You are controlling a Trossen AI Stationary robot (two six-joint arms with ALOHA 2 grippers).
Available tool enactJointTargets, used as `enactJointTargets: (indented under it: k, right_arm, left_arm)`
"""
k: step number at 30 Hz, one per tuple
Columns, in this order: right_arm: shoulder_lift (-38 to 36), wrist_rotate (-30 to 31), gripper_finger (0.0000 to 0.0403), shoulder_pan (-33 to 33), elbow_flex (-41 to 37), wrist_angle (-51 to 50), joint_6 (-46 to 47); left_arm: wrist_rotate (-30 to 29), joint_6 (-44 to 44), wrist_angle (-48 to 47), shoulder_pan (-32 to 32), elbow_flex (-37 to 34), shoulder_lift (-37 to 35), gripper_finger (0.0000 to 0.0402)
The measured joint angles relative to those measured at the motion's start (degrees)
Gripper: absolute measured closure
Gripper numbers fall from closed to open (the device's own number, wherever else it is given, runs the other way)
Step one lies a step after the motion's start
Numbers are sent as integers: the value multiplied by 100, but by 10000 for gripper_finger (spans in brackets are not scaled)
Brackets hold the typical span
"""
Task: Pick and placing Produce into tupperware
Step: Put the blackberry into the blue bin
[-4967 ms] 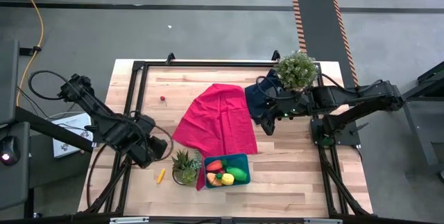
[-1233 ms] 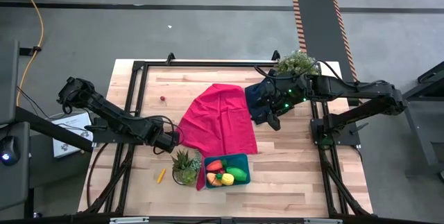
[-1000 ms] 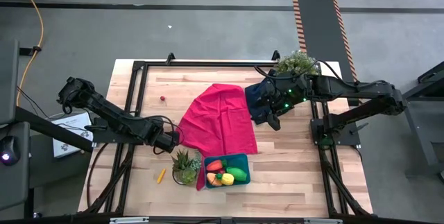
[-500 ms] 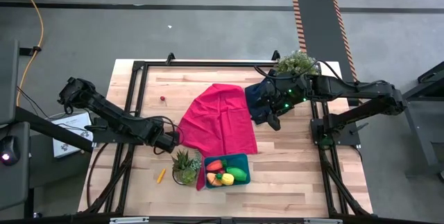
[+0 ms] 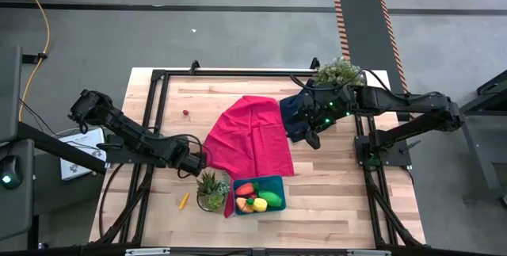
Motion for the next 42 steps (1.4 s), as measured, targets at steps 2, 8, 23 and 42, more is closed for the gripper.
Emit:
enactJointTargets:
  k: [2,8,23,42]
  right_arm:
    - [1,0,160,0,0,-1,4]
    - [0,0,160,0,0,-1,13]
    - [1,0,160,0,0,-2,20]
    - [0,2,160,2,0,-4,20]
  left_arm:
    - [-2,-11,-26,0,0,0,229]
    - [-95,-20,-41,0,0,0,229]
    - [-153,-17,-43,0,0,-2,229]
    - [-150,-10,-33,0,2,-2,264]
